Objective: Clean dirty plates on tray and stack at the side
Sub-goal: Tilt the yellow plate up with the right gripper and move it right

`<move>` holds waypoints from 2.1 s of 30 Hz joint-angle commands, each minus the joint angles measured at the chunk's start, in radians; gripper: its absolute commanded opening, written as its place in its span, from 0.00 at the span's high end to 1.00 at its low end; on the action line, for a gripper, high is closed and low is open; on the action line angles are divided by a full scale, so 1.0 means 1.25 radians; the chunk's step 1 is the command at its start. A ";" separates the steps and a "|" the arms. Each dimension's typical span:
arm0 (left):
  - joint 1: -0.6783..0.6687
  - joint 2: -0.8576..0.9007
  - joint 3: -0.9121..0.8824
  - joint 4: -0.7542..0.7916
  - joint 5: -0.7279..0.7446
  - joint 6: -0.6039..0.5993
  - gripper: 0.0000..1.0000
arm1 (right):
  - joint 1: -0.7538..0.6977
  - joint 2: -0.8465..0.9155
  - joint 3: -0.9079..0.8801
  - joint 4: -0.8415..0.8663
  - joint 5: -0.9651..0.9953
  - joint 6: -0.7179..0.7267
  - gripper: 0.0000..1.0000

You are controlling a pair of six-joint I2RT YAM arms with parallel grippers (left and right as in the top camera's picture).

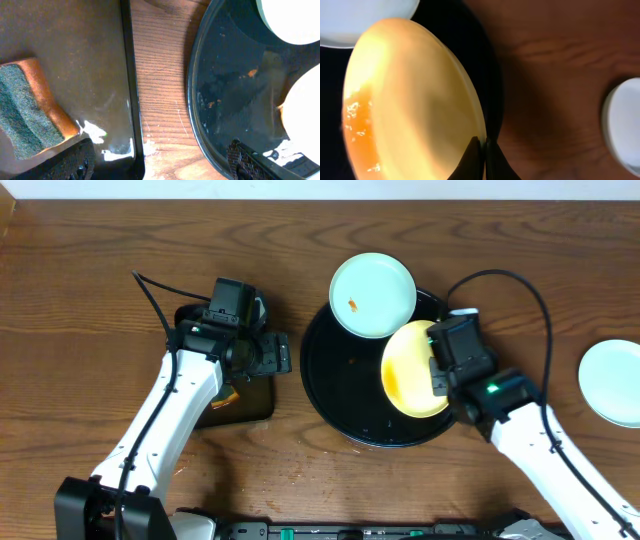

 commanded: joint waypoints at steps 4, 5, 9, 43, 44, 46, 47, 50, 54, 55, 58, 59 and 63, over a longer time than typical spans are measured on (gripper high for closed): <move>-0.001 0.000 0.012 -0.002 -0.010 0.002 0.14 | 0.013 0.001 0.013 -0.014 0.009 0.038 0.99; -0.001 0.001 0.012 -0.002 -0.010 0.002 0.14 | 0.008 0.007 0.013 -0.016 -0.004 0.043 0.99; -0.001 0.000 0.012 -0.002 -0.010 0.002 0.13 | -0.020 0.043 0.013 -0.027 -0.083 0.043 0.99; -0.001 0.000 0.012 -0.002 -0.010 0.002 0.12 | -0.211 0.417 0.013 0.063 -0.403 -0.060 0.99; -0.001 0.001 0.012 -0.002 -0.010 0.002 0.12 | -0.215 0.402 0.014 0.057 -0.403 -0.060 0.99; -0.001 0.001 0.012 -0.002 -0.010 0.002 0.12 | -0.219 0.362 0.016 0.049 -0.399 -0.061 0.99; -0.001 0.001 0.012 -0.002 -0.010 0.002 0.12 | -0.219 0.340 0.016 0.045 -0.386 -0.060 0.99; -0.001 0.000 0.012 -0.002 -0.010 0.002 0.12 | -0.204 0.248 0.019 0.021 -0.313 -0.060 0.99; -0.001 0.001 0.012 -0.002 -0.010 0.002 0.12 | -0.162 0.120 0.026 -0.011 -0.200 -0.060 0.99; -0.001 0.001 0.012 -0.002 -0.010 0.002 0.12 | -0.150 0.093 0.026 -0.013 -0.177 -0.059 0.99; -0.001 0.000 0.012 -0.002 -0.010 0.002 0.12 | -0.099 0.008 0.026 -0.011 -0.086 -0.048 0.99; -0.001 0.001 0.012 -0.002 -0.010 0.002 0.12 | -0.078 -0.018 0.026 -0.009 -0.049 -0.048 0.99; -0.001 0.000 0.012 -0.002 -0.010 0.002 0.12 | -0.008 -0.075 0.026 -0.002 0.070 -0.049 0.99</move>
